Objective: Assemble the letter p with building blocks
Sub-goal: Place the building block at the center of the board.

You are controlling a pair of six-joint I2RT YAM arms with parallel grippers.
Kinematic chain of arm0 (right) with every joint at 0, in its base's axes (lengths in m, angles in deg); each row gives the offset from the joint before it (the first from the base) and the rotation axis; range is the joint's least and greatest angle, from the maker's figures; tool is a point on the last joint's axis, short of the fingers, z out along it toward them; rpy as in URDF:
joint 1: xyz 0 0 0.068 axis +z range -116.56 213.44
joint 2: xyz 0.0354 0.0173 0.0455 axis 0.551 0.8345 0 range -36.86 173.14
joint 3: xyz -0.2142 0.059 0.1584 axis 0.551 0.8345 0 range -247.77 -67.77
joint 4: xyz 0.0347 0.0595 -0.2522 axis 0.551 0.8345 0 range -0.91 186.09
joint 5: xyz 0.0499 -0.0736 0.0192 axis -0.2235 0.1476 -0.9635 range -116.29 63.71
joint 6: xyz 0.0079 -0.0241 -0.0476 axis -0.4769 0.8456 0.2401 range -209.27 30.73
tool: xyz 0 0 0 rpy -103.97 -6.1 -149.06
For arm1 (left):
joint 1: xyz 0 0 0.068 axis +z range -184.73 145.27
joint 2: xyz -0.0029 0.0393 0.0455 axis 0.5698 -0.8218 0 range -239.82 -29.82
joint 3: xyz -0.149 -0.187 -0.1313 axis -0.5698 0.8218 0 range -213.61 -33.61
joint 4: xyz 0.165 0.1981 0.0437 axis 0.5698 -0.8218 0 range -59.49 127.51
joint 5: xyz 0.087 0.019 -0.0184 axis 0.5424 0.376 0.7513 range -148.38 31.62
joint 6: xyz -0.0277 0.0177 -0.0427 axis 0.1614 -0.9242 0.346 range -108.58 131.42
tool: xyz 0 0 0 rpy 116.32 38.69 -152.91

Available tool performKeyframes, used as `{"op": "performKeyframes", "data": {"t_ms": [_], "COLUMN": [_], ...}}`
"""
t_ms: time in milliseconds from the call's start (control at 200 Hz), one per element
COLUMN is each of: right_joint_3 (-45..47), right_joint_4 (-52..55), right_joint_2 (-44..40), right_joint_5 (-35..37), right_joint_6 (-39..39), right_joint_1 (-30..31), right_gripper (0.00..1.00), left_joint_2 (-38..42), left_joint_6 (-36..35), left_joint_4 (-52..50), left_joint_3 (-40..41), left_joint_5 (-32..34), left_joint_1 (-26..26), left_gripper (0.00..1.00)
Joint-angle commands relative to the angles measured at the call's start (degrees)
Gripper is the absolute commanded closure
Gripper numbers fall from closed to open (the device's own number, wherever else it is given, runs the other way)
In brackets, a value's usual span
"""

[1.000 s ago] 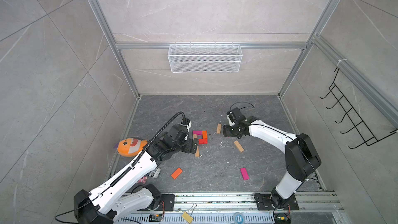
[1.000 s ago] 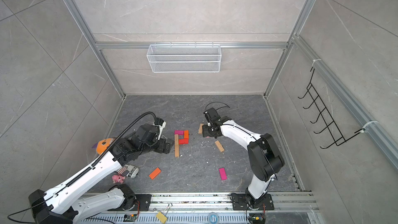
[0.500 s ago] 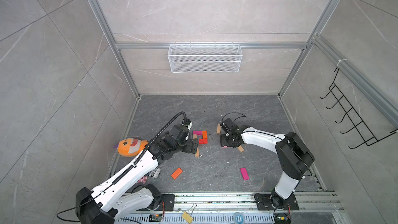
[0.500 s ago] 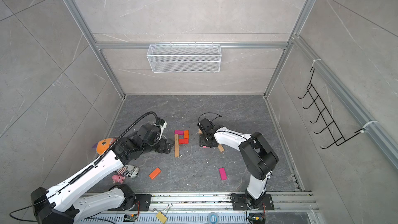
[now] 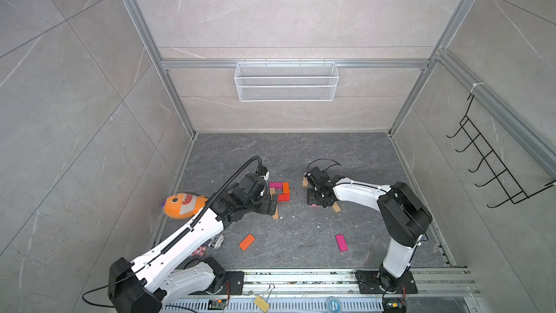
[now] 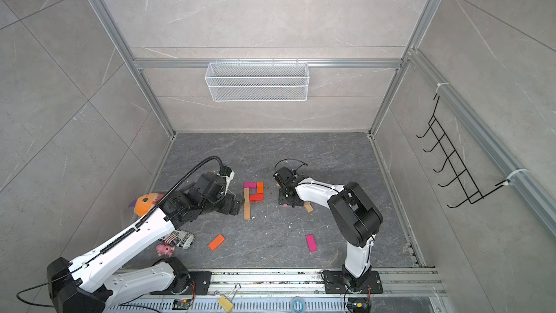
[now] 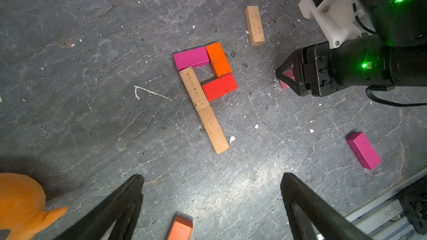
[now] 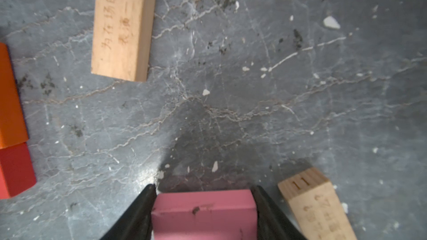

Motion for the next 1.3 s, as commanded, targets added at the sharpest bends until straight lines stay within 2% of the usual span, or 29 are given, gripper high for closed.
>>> {"op": "performKeyframes", "data": {"t_ms": [0, 429, 1008, 1298], "right_joint_3": [-0.6, -2.1, -3.5, -4.0], "right_joint_4": [0.0, 0.8, 1.5, 3.4], "right_joint_2": [2.0, 3.7, 3.9, -3.1], "right_joint_5": [1.3, 2.4, 2.2, 2.0], "right_joint_6": [-1.8, -3.0, -2.7, -0.5], "right_joint_1": [0.6, 2.7, 2.8, 2.8], "right_gripper": [0.44, 0.41, 0.22, 0.14], "left_joint_2": [0.0, -0.2, -0.7, -0.6], "left_joint_6": [-0.4, -0.5, -0.5, -0.4], "left_joint_4": [-0.7, -0.8, -1.0, -1.0], "left_joint_3": [-2.4, -2.5, -2.6, -2.6], "left_joint_5": [-0.3, -0.8, -0.8, -0.9], "left_joint_1": [0.3, 0.3, 0.3, 0.3], "left_gripper": [0.04, 0.04, 0.04, 0.04]}}
